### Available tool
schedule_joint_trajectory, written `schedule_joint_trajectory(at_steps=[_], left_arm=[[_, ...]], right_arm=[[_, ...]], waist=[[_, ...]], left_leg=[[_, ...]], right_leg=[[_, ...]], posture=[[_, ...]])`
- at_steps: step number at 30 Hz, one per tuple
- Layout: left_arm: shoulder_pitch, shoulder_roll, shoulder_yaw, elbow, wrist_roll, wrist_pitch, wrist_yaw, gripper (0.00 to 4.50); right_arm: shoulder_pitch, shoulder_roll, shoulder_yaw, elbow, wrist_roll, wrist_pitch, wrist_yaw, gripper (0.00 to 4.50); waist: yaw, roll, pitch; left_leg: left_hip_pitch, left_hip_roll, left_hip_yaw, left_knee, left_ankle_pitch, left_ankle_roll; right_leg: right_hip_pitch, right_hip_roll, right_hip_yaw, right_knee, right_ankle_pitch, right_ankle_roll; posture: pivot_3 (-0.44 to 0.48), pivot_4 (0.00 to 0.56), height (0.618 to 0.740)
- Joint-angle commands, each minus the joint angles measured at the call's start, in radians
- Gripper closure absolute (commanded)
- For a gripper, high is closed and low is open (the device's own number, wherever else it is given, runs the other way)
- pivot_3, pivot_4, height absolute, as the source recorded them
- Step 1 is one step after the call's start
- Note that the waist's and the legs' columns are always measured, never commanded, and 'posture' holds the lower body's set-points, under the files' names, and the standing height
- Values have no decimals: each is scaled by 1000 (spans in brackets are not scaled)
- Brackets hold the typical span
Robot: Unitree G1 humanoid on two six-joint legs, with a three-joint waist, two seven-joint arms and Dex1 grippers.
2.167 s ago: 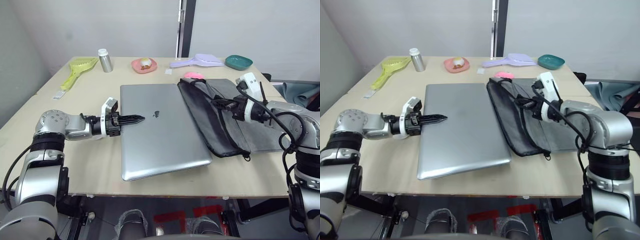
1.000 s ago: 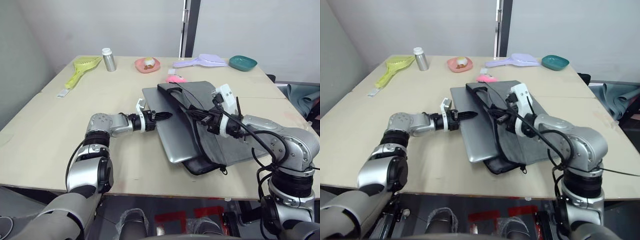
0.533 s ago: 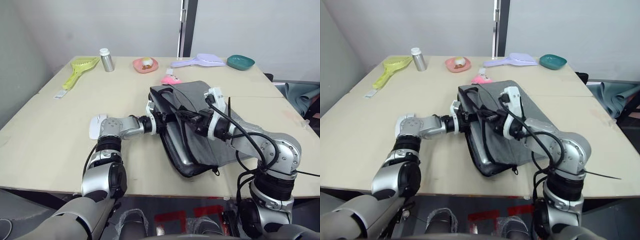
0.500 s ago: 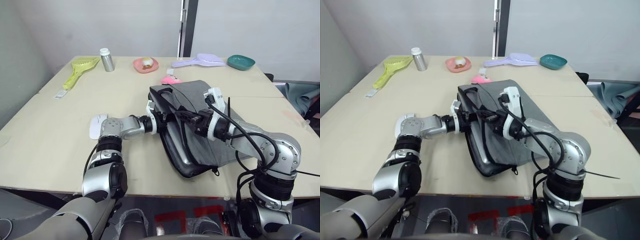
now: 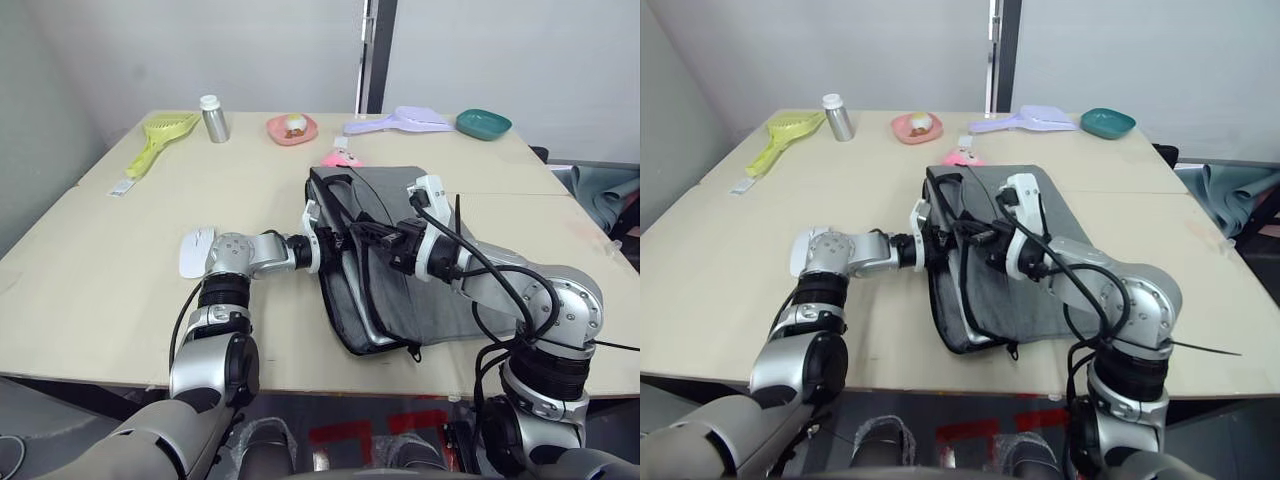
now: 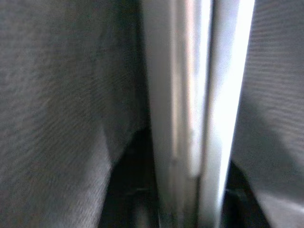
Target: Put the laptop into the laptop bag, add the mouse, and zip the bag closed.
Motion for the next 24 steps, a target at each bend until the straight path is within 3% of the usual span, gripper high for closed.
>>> schedule_joint_trajectory(at_steps=[1, 3, 10, 17, 24], left_arm=[[-39, 8, 28, -41, -31, 11, -34, 1729], [-57, 26, 60, -22, -54, 45, -32, 1042], [-115, 121, 108, -39, -136, 230, -46, 1042], [-109, 415, -8, -46, -257, 245, -120, 1042], [26, 619, -55, -312, -273, 231, -352, 1042]], right_arm=[[-1, -15, 6, -17, 21, -27, 6, 4500], [3, -38, 3, -10, 15, -32, 14, 4500], [6, -118, -20, 26, 18, -66, 42, 4500], [8, -163, -7, 55, 15, -102, 65, 4500], [8, -177, 15, 73, 16, -132, 84, 4500]], waist=[[0, 0, 0], [0, 0, 0], [-2, 0, 0], [-6, 2, -1], [-7, 3, -1]], left_leg=[[0, 0, 0, 0, 0, 0], [0, 0, 0, 0, 0, 0], [0, 0, -1, 1, 0, 0], [1, 0, -1, 1, 0, -1], [0, 0, -1, 1, 0, -1]], right_leg=[[0, 0, 0, 0, 0, 0], [0, 0, 0, 0, 0, 0], [0, 0, 0, 0, 0, 1], [0, 0, -1, 1, 0, 0], [1, -1, -2, 1, -1, -2]], posture=[[0, 150, 740], [0, 150, 740], [0, 150, 740], [0, 150, 740], [0, 150, 740]])
